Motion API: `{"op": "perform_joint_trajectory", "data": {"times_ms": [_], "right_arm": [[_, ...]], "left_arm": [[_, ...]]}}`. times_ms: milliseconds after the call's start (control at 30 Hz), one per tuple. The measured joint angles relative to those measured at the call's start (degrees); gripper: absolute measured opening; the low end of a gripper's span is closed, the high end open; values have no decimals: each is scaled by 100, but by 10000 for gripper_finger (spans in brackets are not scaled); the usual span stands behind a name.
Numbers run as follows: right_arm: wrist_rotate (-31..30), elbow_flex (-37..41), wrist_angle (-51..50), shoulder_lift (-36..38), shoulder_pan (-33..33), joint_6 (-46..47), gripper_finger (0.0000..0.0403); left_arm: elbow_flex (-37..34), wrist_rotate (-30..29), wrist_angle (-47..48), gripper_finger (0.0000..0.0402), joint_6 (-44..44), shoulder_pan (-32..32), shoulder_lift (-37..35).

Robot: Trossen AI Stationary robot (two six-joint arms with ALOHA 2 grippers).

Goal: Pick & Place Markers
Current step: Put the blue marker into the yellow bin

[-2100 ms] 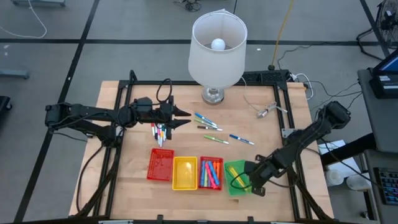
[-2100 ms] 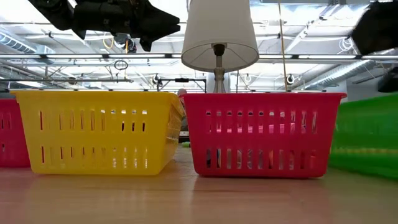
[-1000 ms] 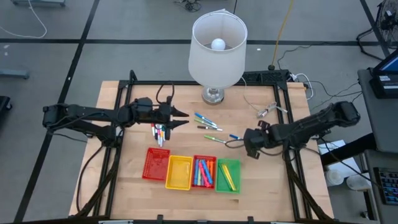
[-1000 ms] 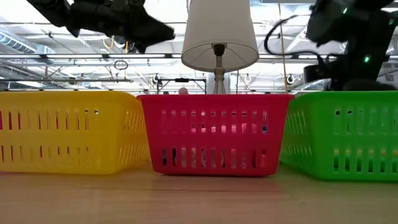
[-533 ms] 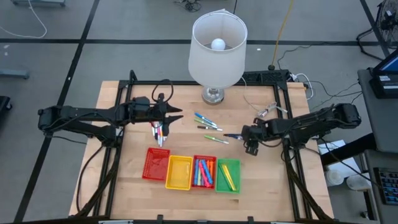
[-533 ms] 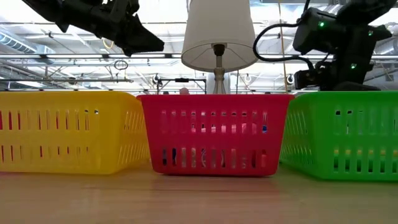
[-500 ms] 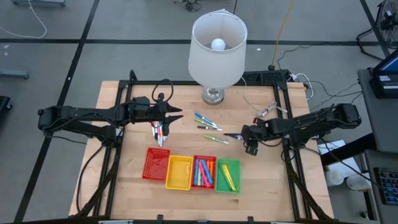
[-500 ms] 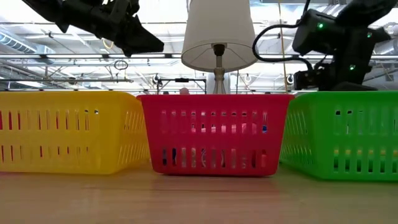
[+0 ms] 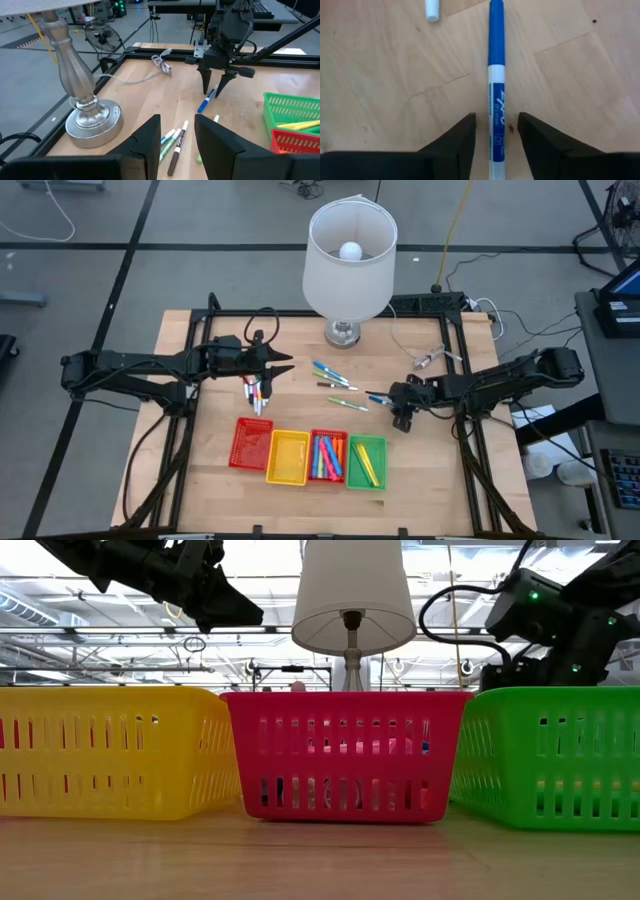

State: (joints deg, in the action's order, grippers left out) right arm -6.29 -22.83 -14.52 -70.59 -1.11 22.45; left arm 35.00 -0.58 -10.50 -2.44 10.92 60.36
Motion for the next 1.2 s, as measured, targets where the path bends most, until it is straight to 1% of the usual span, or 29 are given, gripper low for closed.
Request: {"op": "perform_joint_trajectory", "data": {"times_ms": [100, 267, 333, 533, 700, 767, 833, 933, 1033, 1100, 1200], "right_arm": [[-121, 64, -17, -9, -10, 94, 107], [-120, 70, 15, -17, -10, 176, 30], [-121, 72, -5, -19, -10, 184, 15], [-120, 70, 155, 19, -10, 336, 28], [-117, -105, 276, 313, -10, 233, 15], [-235, -219, 315, 485, -10, 103, 15], [-427, -376, 485, 692, -10, -44, 17], [-555, -399, 926, 847, -10, -353, 18], [-560, -411, 1722, 933, -10, -701, 18], [-557, -411, 2150, 944, -10, -964, 18], [-570, -411, 2934, 939, -10, -1451, 18]], "left_arm": [[0, 0, -2, 124, 43, -1, 0], [0, -1, -5, 124, 145, 0, 0], [0, 0, -5, 124, 147, 0, 0], [0, 0, -7, 124, 161, -1, 0], [0, 2, -41, 124, 402, -2, 113], [-4, 29, -24, 124, 439, -2, 224], [-4, 37, -209, 124, 433, -2, 386], [-4, 70, -651, 124, 443, -2, 697], [-4, 148, -1226, 124, 276, -21, 998], [-4, 267, -1595, 124, 101, -65, 1177], [-3, 614, -2292, 124, -118, -178, 1467]]}}
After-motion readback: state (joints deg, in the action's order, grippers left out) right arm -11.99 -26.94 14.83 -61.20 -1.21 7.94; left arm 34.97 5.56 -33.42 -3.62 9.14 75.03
